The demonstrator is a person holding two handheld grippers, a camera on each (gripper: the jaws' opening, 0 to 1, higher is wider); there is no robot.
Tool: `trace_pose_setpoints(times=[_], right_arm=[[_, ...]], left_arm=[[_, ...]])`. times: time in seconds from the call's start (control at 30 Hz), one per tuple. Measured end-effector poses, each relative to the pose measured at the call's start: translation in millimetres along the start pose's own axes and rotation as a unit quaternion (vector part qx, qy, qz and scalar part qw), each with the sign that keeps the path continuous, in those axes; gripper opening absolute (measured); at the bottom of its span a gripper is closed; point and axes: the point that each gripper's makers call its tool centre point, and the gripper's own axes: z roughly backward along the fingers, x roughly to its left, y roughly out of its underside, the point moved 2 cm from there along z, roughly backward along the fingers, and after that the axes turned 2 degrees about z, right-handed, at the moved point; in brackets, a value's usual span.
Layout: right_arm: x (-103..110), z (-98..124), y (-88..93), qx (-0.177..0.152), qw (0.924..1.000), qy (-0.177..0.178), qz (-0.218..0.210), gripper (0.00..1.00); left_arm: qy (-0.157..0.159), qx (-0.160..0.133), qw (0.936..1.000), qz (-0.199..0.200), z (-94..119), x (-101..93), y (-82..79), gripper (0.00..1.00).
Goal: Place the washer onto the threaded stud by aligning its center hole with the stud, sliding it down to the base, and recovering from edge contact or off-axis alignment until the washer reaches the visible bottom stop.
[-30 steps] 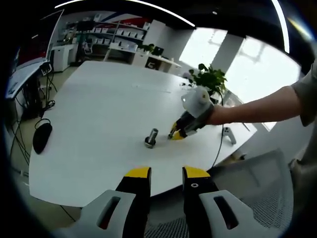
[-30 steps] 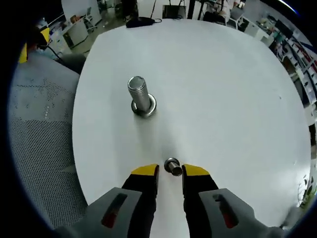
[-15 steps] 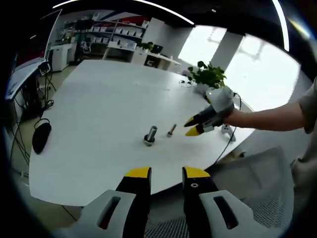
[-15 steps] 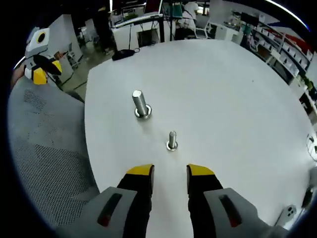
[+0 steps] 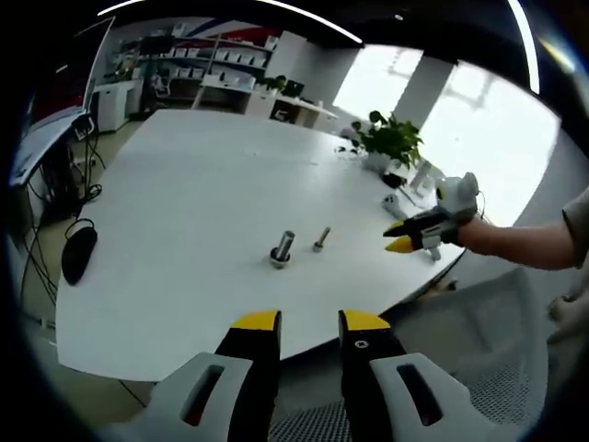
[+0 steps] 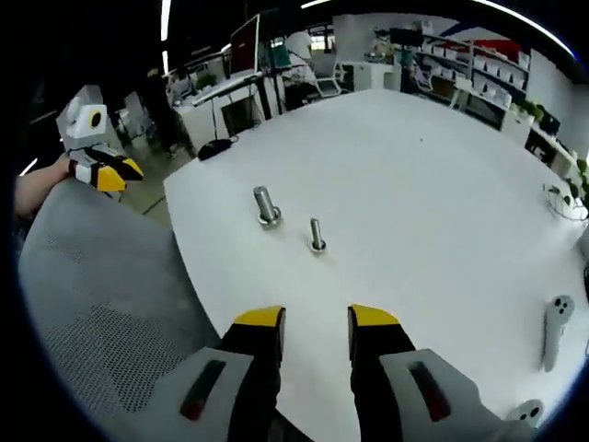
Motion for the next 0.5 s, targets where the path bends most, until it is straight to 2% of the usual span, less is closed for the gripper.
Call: trace_pose_setpoints(times=[0.07,0.17,0.23,0.5], right_arm=[[2.1,5.8,0.0,-0.007,0.9999,0.007,-0.012,0.34],[12.5,17.0,-3.9,-0.036,0.9976,0.006,-0.059,0.36],[15.9,23.4,-3.2,-0.041,0.9957,0.008,-0.082,0.37],[27.7,45.0,-6.3,-0.055,0.9923,0.027,-0.108,0.50]], left_arm=[[0.000,0.000,1.0000,0.000,0.3,0.3,0.3,0.23],[0.000,-0.007,1.0000,0.003,1.4,0.2,-1.5,0.23],[-0.002,-0.010,0.9999,0.004,2.2,0.3,-1.5,0.23],[0.006,-0.010,0.9999,-0.007,2.4,-3.8,-1.0,0.23]])
